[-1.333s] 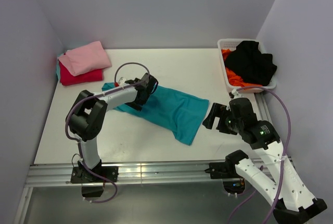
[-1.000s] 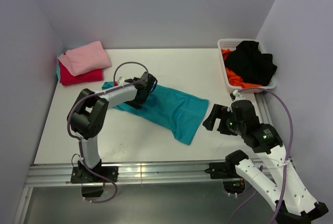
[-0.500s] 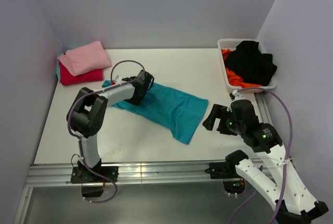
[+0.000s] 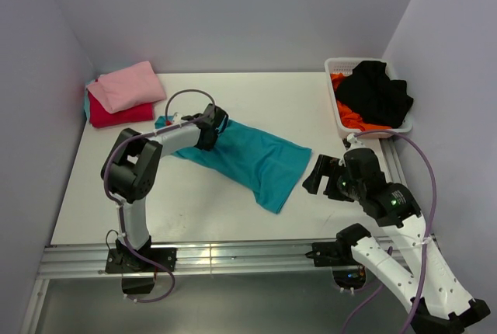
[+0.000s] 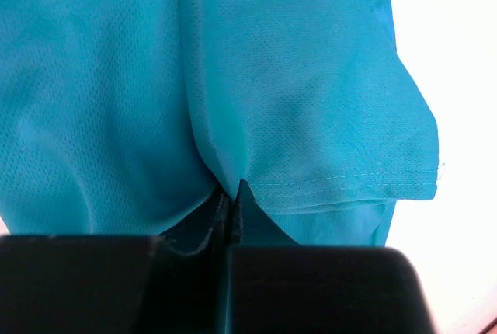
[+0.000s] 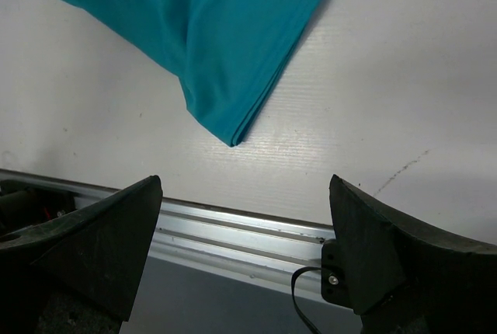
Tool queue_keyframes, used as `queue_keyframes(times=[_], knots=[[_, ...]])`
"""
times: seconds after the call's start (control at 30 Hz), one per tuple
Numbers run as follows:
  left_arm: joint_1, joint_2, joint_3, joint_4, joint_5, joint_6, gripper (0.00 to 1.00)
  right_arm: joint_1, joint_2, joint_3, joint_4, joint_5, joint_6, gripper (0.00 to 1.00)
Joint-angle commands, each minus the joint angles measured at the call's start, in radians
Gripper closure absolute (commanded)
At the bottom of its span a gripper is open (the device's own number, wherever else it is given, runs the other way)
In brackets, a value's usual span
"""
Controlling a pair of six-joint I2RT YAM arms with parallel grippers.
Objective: Fold and stack the t-shirts
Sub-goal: Flatten out the tshirt
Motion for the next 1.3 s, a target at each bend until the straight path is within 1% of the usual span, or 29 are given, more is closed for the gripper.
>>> queue_keyframes(times=[0.0,0.2,0.3,0.4,0.53,0.7,0.93,1.23,1.27], knots=[[0.013,0.002,0.018,0.028,0.015,0.027,0.98,0.009,0.011,0.005,0.009,0.026,0.007,0.05],[0.038,-0.017,0.031,0.028,0.042,0.059,1.0,0.007,0.026,0.012,0.019,0.034,0.018,0.05],[0.058,-0.015,0.074,-0.017,0.056,0.086,0.99,0.009,0.046,0.01,0.025,0.035,0.026,0.05],[0.079,-0.014,0.095,-0.026,0.076,0.109,1.0,0.007,0.059,0.007,0.035,0.037,0.034,0.06],[0.096,-0.021,0.106,-0.023,0.093,0.134,0.99,0.007,0.054,0.01,0.035,0.052,0.041,0.06],[0.113,0.002,0.161,-0.054,0.12,0.157,0.98,0.007,0.039,0.01,0.03,0.06,0.052,0.06],[0.121,0.012,0.179,-0.052,0.133,0.172,0.96,0.007,0.034,0.013,0.021,0.083,0.057,0.06],[0.135,0.028,0.193,-0.065,0.154,0.175,0.86,0.007,0.03,0.018,0.012,0.093,0.06,0.06],[0.136,0.026,0.19,-0.063,0.157,0.175,0.83,0.007,0.03,0.016,0.013,0.093,0.06,0.06]])
